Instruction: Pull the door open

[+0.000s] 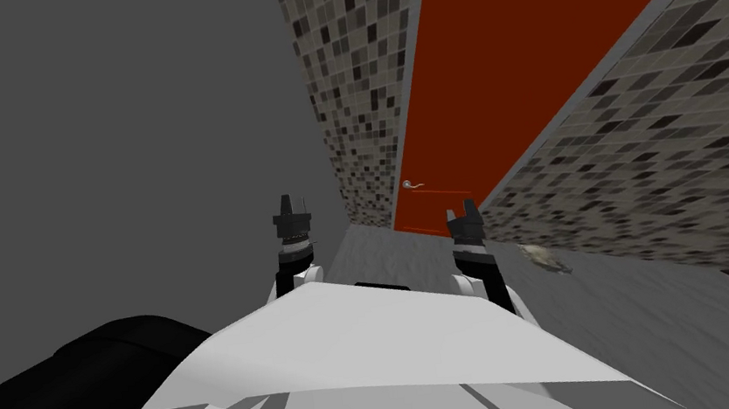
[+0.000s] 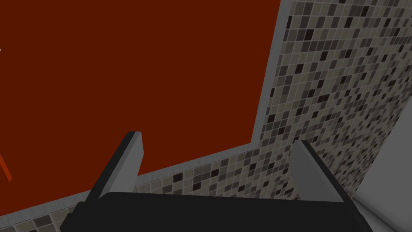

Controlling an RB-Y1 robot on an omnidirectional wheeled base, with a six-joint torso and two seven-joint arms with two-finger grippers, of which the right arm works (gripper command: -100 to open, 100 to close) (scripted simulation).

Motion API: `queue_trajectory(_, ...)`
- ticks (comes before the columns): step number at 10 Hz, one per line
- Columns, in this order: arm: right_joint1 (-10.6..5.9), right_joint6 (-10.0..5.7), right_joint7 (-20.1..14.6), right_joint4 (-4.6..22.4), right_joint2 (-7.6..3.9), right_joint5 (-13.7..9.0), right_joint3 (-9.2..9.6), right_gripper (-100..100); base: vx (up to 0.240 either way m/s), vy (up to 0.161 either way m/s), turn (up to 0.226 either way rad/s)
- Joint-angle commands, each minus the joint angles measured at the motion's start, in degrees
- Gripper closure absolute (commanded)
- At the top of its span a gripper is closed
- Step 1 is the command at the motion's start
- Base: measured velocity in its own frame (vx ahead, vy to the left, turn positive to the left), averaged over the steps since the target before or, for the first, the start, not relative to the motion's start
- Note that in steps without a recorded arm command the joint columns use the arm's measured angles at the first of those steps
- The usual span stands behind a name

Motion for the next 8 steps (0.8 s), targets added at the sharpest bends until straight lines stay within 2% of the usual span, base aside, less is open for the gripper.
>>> queue_trajectory(1, 0.16, -0.57, 0.6, 2.4, -0.81, -1.2, 0.1, -100, 0.188, 0.02, 0.049)
queue_trajectory(8, -0.16, -2.86, 1.9, 10.0, -2.92, -4.3, 0.08, -100, 0.128, 0.006, 0.033)
